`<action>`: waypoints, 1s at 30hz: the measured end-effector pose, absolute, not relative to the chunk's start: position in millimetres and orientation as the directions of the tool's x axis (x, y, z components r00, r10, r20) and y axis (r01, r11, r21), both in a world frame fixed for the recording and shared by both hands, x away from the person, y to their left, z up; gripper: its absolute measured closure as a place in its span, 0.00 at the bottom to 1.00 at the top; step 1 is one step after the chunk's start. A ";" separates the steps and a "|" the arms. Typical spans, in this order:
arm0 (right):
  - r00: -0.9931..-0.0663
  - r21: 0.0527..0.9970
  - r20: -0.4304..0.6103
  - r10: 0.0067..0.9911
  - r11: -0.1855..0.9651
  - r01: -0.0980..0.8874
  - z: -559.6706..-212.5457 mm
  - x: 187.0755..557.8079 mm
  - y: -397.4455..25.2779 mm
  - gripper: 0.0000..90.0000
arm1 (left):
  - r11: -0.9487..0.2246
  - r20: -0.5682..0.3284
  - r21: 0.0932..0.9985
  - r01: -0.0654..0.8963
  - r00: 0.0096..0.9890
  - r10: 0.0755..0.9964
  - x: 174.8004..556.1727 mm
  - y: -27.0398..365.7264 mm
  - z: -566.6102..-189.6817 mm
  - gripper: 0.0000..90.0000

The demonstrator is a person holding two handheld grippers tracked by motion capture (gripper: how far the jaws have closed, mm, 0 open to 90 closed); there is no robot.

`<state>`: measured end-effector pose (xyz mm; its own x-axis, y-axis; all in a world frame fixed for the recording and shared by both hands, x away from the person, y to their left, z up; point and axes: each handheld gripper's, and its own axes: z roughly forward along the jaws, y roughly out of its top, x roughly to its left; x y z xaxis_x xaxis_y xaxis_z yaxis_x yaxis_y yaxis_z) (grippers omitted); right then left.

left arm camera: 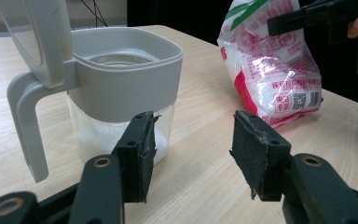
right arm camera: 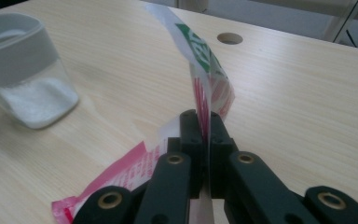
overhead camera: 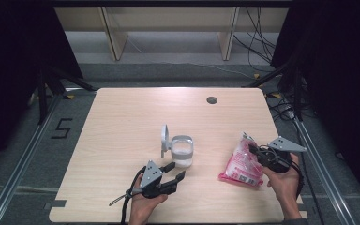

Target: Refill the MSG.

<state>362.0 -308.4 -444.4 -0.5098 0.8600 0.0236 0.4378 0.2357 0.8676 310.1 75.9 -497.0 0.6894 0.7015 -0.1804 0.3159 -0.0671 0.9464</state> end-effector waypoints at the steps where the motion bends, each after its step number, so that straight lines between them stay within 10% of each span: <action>1: -0.511 0.871 0.010 0.860 0.243 0.426 -444.9 362.8 -309.4 0.99 | -0.069 -0.181 0.946 0.318 0.690 0.701 310.4 76.2 -496.8 0.54; 30: -0.428 0.865 0.029 0.903 0.192 0.464 -455.1 368.1 -319.2 0.87 | -0.067 -0.177 0.949 0.309 0.694 0.698 310.8 79.0 -496.9 0.52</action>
<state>368.1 -319.2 -455.1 -0.4283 0.9032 0.0289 0.4635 0.1922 0.8650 310.8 79.0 -496.9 0.6939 0.6979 -0.1772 0.3092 -0.0665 0.9487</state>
